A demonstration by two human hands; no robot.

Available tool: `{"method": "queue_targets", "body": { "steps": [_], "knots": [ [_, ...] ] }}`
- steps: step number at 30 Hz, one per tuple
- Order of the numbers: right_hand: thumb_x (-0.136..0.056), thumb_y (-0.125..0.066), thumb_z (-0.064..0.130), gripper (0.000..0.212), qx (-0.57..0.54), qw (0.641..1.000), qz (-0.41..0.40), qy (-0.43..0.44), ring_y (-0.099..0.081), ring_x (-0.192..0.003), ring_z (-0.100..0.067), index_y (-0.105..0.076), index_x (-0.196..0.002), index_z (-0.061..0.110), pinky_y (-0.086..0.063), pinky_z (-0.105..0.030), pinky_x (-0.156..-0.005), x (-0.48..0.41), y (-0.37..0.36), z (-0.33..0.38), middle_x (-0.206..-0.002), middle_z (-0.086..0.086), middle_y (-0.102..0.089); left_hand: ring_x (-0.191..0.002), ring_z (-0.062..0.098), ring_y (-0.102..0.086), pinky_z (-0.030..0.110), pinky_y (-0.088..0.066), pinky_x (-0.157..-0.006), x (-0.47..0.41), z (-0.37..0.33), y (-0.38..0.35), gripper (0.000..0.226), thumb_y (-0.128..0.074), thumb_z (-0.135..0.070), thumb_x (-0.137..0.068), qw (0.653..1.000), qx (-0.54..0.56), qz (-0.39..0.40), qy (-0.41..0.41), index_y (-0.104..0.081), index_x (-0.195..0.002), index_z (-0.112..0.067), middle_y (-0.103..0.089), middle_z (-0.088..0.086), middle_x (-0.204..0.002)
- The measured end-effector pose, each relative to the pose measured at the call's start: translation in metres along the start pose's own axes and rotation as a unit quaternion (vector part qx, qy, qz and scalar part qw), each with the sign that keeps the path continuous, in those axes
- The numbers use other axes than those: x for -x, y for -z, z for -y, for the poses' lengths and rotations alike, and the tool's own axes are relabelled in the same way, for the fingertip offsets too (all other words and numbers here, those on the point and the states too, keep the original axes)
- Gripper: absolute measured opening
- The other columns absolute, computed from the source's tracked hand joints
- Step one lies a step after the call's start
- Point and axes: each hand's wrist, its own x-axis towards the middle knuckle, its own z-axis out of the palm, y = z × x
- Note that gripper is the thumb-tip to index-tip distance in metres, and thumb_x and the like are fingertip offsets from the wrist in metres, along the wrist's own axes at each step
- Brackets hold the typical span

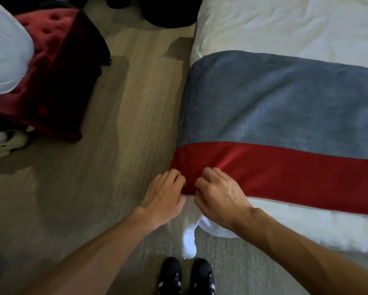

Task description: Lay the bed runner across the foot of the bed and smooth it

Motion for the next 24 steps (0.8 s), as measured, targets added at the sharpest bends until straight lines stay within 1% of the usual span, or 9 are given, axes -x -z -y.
{"method": "queue_targets", "body": {
  "steps": [2, 3, 4, 6, 8, 11, 15, 18, 24],
  "knots": [
    [-0.081, -0.048, 0.027, 0.031, 0.052, 0.996, -0.033, -0.06, -0.053, -0.104, -0.033, -0.063, -0.102, 0.011, -0.045, -0.048, -0.088, -0.001, 0.001, -0.012, -0.112, -0.016, -0.056, -0.119, 0.027, -0.047, 0.04, -0.04, -0.099, -0.016, -0.007, 0.002, 0.049, -0.035, -0.033, -0.083, 0.998, 0.047, -0.039, 0.031, -0.05, -0.124, -0.011, -0.046, 0.012, -0.133],
    [-0.084, -0.049, 0.03, 0.043, 0.073, 0.991, -0.02, -0.106, -0.041, -0.125, -0.038, -0.054, -0.123, 0.013, -0.032, -0.055, -0.103, -0.002, 0.001, -0.019, -0.134, -0.022, -0.044, -0.134, 0.026, -0.032, 0.041, -0.029, -0.109, -0.026, -0.012, 0.002, 0.059, -0.033, -0.037, -0.087, 0.996, 0.07, -0.029, 0.045, -0.036, -0.139, -0.011, -0.03, 0.013, -0.148],
    [-0.088, -0.047, 0.035, 0.057, 0.08, 0.985, 0.002, -0.151, -0.02, -0.139, -0.039, -0.037, -0.14, 0.015, -0.016, -0.058, -0.11, -0.001, -0.001, -0.026, -0.149, -0.024, -0.024, -0.142, 0.025, -0.015, 0.041, -0.017, -0.114, -0.037, -0.017, -0.001, 0.064, -0.031, -0.041, -0.09, 0.995, 0.09, -0.008, 0.051, -0.019, -0.148, -0.014, -0.012, 0.013, -0.156],
    [-0.092, -0.033, 0.05, 0.071, 0.073, 0.976, 0.035, -0.203, 0.008, -0.143, -0.036, -0.006, -0.15, 0.02, 0.002, -0.059, -0.111, 0.002, -0.009, -0.04, -0.156, -0.021, 0.007, -0.144, 0.023, 0.008, 0.041, 0.002, -0.116, -0.053, -0.027, -0.011, 0.066, -0.027, -0.044, -0.095, 0.992, 0.107, 0.043, 0.055, 0.004, -0.149, -0.023, 0.013, 0.006, -0.157],
    [-0.092, -0.023, 0.057, 0.073, 0.076, 0.975, 0.045, -0.204, 0.015, -0.143, -0.034, 0.003, -0.15, 0.022, 0.005, -0.059, -0.111, 0.004, -0.016, -0.048, -0.156, -0.019, 0.014, -0.143, 0.022, 0.015, 0.039, 0.007, -0.114, -0.059, -0.03, -0.02, 0.065, -0.023, -0.045, -0.096, 0.991, 0.088, 0.073, 0.067, 0.015, -0.146, -0.028, 0.021, 0.002, -0.155],
    [-0.092, -0.021, 0.057, 0.072, 0.068, 0.975, 0.051, -0.203, 0.016, -0.143, -0.034, 0.004, -0.149, 0.022, 0.007, -0.059, -0.111, 0.003, -0.018, -0.049, -0.156, -0.02, 0.014, -0.143, 0.022, 0.014, 0.04, 0.005, -0.115, -0.059, -0.03, -0.023, 0.064, -0.021, -0.045, -0.097, 0.993, 0.051, 0.075, 0.073, 0.02, -0.143, -0.029, 0.021, 0.002, -0.156],
    [-0.092, -0.026, 0.055, 0.07, 0.046, 0.98, 0.041, -0.189, 0.011, -0.144, -0.033, -0.002, -0.15, 0.022, 0.004, -0.056, -0.112, 0.007, -0.009, -0.049, -0.157, -0.018, 0.009, -0.145, 0.025, 0.0, 0.046, -0.006, -0.117, -0.062, -0.036, -0.005, 0.065, -0.031, -0.043, -0.096, 0.996, -0.004, 0.047, 0.07, -0.001, -0.15, -0.021, 0.004, 0.008, -0.158],
    [-0.095, -0.029, 0.049, 0.065, 0.046, 0.982, 0.054, -0.173, 0.003, -0.145, -0.031, -0.009, -0.149, 0.02, -0.003, -0.051, -0.115, 0.015, 0.007, -0.053, -0.157, -0.018, 0.0, -0.144, 0.024, -0.008, 0.046, -0.014, -0.115, -0.069, -0.05, 0.016, 0.061, -0.032, -0.043, -0.096, 0.998, -0.047, 0.029, 0.036, -0.013, -0.149, -0.022, -0.004, 0.008, -0.158],
    [-0.094, -0.036, 0.039, 0.056, 0.047, 0.976, 0.057, -0.207, -0.021, -0.14, -0.03, -0.026, -0.143, 0.014, -0.023, -0.042, -0.112, 0.033, 0.075, -0.065, -0.151, -0.018, -0.024, -0.139, 0.023, -0.025, 0.04, -0.024, -0.111, -0.097, -0.099, 0.071, 0.056, -0.037, -0.044, -0.094, 0.998, -0.052, 0.023, 0.006, -0.029, -0.145, -0.022, -0.027, 0.009, -0.153]
  ]
}}
